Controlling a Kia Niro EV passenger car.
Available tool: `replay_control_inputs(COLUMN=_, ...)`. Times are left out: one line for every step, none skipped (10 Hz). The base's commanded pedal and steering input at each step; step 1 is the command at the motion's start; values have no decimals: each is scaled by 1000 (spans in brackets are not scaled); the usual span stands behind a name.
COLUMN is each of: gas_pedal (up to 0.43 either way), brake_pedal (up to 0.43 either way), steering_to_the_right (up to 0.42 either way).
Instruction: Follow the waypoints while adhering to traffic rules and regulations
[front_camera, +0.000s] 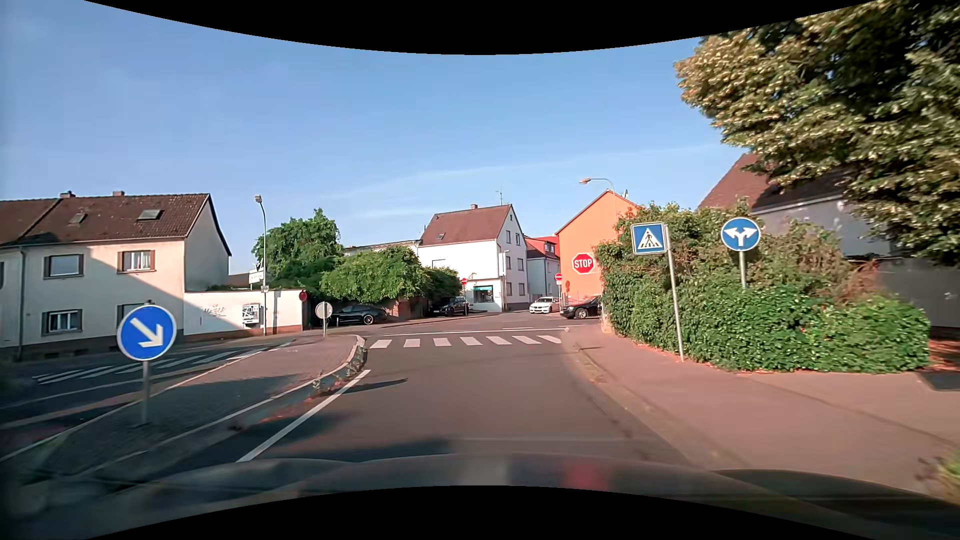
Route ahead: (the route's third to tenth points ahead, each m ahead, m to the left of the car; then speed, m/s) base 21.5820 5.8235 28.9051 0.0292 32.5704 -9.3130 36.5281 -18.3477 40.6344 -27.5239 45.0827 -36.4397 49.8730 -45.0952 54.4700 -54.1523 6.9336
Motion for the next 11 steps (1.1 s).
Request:
replay_control_inputs(gas_pedal=0, brake_pedal=116, steering_to_the_right=1)
replay_control_inputs(gas_pedal=0, brake_pedal=128, steering_to_the_right=0)
replay_control_inputs(gas_pedal=0, brake_pedal=140, steering_to_the_right=0)
replay_control_inputs(gas_pedal=0, brake_pedal=152, steering_to_the_right=0)
replay_control_inputs(gas_pedal=0, brake_pedal=171, steering_to_the_right=0)
replay_control_inputs(gas_pedal=0, brake_pedal=177, steering_to_the_right=-1)
replay_control_inputs(gas_pedal=0, brake_pedal=195, steering_to_the_right=-2)
replay_control_inputs(gas_pedal=0, brake_pedal=201, steering_to_the_right=-2)
replay_control_inputs(gas_pedal=0, brake_pedal=207, steering_to_the_right=-2)
replay_control_inputs(gas_pedal=0, brake_pedal=220, steering_to_the_right=-2)
replay_control_inputs(gas_pedal=0, brake_pedal=220, steering_to_the_right=-2)
